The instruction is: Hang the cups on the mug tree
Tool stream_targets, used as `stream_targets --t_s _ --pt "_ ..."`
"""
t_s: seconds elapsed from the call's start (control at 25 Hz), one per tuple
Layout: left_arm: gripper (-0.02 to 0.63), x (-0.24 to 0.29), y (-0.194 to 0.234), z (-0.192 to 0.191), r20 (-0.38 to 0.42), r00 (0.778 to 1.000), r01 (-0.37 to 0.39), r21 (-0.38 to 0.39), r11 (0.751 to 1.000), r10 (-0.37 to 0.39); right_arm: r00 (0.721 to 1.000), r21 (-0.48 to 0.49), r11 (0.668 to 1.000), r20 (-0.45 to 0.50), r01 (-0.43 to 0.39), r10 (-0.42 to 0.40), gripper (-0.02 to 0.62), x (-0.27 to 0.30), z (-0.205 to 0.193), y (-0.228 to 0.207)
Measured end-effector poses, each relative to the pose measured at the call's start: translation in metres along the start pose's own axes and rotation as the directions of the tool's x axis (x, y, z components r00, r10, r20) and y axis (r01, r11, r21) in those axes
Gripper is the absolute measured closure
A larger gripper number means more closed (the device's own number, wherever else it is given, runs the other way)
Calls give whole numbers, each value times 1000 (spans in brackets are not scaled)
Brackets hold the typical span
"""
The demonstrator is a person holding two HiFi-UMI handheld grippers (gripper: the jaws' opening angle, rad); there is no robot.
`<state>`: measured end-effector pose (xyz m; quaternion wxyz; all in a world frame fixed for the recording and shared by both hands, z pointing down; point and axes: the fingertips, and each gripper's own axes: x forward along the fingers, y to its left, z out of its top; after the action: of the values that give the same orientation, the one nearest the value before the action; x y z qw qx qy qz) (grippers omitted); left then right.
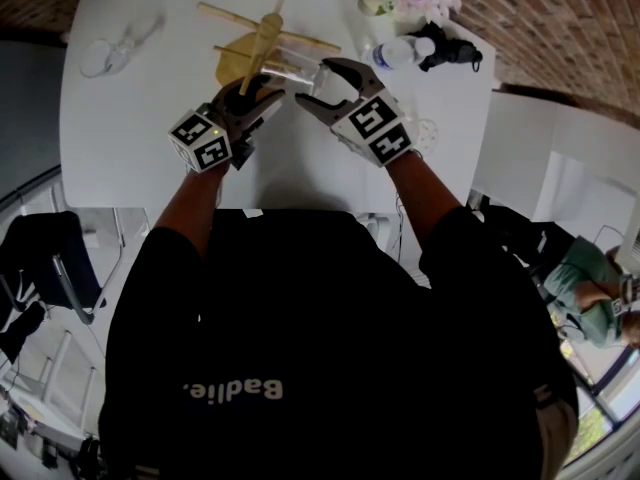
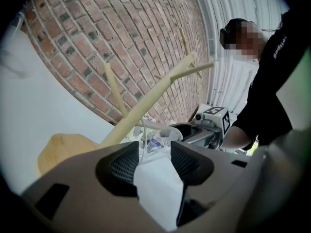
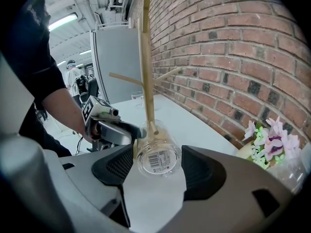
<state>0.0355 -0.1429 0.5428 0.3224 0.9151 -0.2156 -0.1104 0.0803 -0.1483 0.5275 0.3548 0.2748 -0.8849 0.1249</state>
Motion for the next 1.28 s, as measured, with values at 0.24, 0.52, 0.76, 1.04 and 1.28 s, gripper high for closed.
stream_targets --t_s 0.24,0.52,0.76,1.04,1.28 --pt "408 1 -1 2 -8 1000 -13 -3 1000 13 1000 8 1000 3 3 -3 287 0 0 1" --pt "408 -1 -1 3 -8 1000 -23 0 1000 23 1000 14 1000 11 14 -14 287 -2 0 0" --pt "408 -2 2 1 0 1000 -23 0 1000 23 1000 22 1000 13 19 -20 287 -3 -2 -2" --pt "408 -2 1 4 5 999 -36 -6 999 36 1000 36 999 22 19 -20 287 -5 -2 -2" --pt "447 -2 3 7 1 999 -51 10 999 51 999 65 997 30 34 -36 287 0 -3 -7"
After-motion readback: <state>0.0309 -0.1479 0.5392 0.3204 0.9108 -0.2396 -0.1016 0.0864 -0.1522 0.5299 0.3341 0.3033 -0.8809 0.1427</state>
